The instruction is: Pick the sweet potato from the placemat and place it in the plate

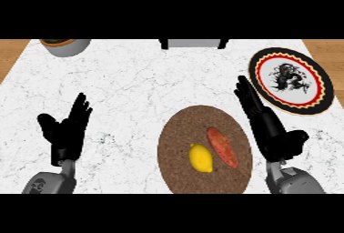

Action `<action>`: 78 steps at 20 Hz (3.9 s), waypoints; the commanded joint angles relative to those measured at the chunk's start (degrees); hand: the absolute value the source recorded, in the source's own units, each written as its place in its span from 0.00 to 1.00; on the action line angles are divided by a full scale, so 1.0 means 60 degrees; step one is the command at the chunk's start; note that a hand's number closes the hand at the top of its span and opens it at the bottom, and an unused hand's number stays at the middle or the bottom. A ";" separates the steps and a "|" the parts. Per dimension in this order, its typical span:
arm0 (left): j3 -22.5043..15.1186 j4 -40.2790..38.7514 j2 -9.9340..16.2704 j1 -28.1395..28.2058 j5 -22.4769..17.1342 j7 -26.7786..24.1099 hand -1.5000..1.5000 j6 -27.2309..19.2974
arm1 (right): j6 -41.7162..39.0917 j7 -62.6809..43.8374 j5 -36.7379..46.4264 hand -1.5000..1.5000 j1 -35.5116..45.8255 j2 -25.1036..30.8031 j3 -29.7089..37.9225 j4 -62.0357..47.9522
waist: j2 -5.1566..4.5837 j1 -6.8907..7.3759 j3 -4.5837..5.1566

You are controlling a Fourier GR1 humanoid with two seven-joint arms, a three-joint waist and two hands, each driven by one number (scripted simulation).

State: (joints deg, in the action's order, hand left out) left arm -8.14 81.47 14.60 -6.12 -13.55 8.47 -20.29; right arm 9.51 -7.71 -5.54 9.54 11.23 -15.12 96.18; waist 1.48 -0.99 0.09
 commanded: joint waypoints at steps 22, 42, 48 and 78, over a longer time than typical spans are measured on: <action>-0.0156 -0.0388 0.0733 -0.1599 0.1342 -0.0680 0.50 0.1521 | 0.0095 0.0880 0.4561 0.00 0.0086 0.1428 -0.2714 0.0293 | -0.0231 0.0065 -0.0011; 0.0115 -0.0293 0.0333 -0.1409 0.1921 -0.0669 0.50 0.1849 | -0.6337 -0.5865 0.3355 0.00 0.2050 0.2769 -0.1582 0.2113 | -0.0246 0.0167 -0.0013; 0.0394 -0.0232 0.0316 -0.0863 0.2086 -0.1207 0.50 0.2185 | -0.6962 -0.5429 0.3790 0.00 0.2510 0.2019 -0.1329 0.0828 | -0.0247 0.0199 -0.0014; 0.1586 -0.0517 -0.0341 -0.1735 0.2822 -0.0645 0.50 0.2972 | -0.5748 -0.1557 0.8697 1.00 0.1374 0.0537 -0.1357 -0.2790 | -0.0249 0.0168 -0.0016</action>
State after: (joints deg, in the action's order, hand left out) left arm 0.17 79.83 12.82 -15.38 3.03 4.96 -3.08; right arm -27.73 -19.96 43.25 17.75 15.41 -24.25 81.29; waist 0.01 0.06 0.00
